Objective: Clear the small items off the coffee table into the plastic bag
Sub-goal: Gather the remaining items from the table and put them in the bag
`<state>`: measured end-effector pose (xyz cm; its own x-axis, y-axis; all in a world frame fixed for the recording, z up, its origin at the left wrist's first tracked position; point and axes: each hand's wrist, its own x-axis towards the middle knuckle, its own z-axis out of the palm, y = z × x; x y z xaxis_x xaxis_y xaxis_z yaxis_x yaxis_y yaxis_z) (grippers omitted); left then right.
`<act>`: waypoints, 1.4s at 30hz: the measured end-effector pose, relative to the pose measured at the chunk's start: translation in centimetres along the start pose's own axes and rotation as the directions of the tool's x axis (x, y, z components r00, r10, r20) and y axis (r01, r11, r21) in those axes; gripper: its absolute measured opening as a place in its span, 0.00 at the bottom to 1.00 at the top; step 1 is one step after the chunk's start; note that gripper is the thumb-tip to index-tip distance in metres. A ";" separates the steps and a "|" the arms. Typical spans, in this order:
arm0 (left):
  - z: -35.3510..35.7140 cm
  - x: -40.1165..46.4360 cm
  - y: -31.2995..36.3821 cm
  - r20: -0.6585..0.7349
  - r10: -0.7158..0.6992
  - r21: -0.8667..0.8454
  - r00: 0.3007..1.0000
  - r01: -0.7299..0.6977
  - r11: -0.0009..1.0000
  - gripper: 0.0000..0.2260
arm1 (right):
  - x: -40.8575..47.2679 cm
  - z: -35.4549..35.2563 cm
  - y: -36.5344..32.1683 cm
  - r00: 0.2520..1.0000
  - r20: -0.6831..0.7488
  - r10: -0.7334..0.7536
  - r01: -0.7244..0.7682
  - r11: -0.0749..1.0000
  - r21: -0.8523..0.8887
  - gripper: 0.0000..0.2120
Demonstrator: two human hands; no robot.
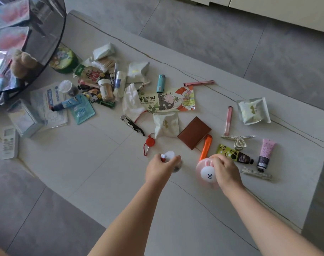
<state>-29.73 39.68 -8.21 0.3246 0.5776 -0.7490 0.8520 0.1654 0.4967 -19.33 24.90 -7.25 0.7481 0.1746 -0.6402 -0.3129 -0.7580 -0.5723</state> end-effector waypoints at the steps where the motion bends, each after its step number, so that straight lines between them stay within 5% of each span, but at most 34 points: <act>1: 0.1 -0.2 -0.2 0.010 -0.021 -0.008 1.000 0.022 1.000 0.17 | 0.0 0.2 -0.1 1.000 -0.001 0.006 -0.006 0.999 -0.032 0.13; 4: 0.1 -0.4 -1.2 0.021 -0.092 -0.054 0.996 0.093 0.994 0.17 | 0.0 1.1 0.0 0.996 0.063 -0.068 0.083 0.959 -0.271 0.16; 7: -0.6 -0.1 -2.3 -0.007 -0.121 -0.077 0.993 0.120 0.990 0.15 | 0.2 3.0 0.0 0.957 0.216 -0.194 0.271 0.866 -0.421 0.07; 16: -2.3 0.7 -4.8 0.033 -0.139 -0.195 0.990 0.143 0.970 0.16 | 1.0 8.3 -0.3 0.974 0.217 -0.066 0.132 0.944 -0.303 0.12; 22: -2.8 0.9 -6.0 0.042 -0.125 -0.238 0.991 0.131 0.962 0.16 | 1.3 10.1 -0.3 0.988 0.124 -0.093 0.136 0.902 -0.410 0.08; 27: -3.9 -0.7 -6.3 0.042 -0.103 -0.302 0.994 0.111 0.947 0.15 | 0.2 8.9 -0.7 0.980 0.161 -0.118 0.156 0.956 -0.248 0.07; 42: -13.5 -21.1 -2.1 -0.036 -0.061 -0.507 0.998 0.034 0.862 0.12 | -18.4 -0.5 -9.9 0.922 0.348 -0.169 0.220 0.969 -0.112 0.13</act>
<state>-43.95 37.92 12.47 0.2575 0.5948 -0.7616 0.5370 0.5671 0.6245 -29.74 28.90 10.44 0.5388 0.5077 -0.6723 -0.0735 -0.7667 -0.6378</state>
